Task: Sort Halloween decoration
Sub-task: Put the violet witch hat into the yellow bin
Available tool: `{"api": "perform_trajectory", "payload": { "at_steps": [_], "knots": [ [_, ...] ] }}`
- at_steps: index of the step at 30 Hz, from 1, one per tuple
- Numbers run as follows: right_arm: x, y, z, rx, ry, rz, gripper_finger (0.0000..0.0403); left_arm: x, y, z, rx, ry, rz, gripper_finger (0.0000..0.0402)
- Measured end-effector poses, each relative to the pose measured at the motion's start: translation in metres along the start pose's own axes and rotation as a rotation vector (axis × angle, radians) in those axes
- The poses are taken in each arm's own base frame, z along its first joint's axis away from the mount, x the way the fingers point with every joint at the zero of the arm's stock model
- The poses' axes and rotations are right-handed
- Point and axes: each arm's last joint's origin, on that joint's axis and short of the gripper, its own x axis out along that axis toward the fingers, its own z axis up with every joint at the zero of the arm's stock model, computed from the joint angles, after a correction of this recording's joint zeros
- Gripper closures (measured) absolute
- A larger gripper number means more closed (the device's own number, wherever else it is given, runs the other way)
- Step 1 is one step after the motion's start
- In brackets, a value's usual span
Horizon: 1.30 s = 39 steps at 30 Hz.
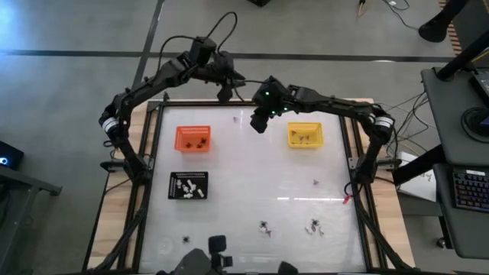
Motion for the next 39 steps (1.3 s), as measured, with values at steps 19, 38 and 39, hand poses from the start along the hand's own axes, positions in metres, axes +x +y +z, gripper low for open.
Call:
{"api": "perform_trajectory", "payload": {
  "at_steps": [19,38,39],
  "knots": [
    [0.100,-0.052,-0.008,0.016,-0.142,0.029,0.0250,-0.039,0.020,0.012,-0.011,0.155,0.222,0.0299],
    [0.166,-0.069,0.022,-0.014,0.077,0.018,0.0250,-0.042,0.026,0.008,-0.056,0.167,0.234,0.0299],
    [0.167,-0.069,0.023,-0.005,0.093,0.017,0.0250,-0.042,0.026,0.008,-0.056,0.167,0.234,0.0299]
  ]
}}
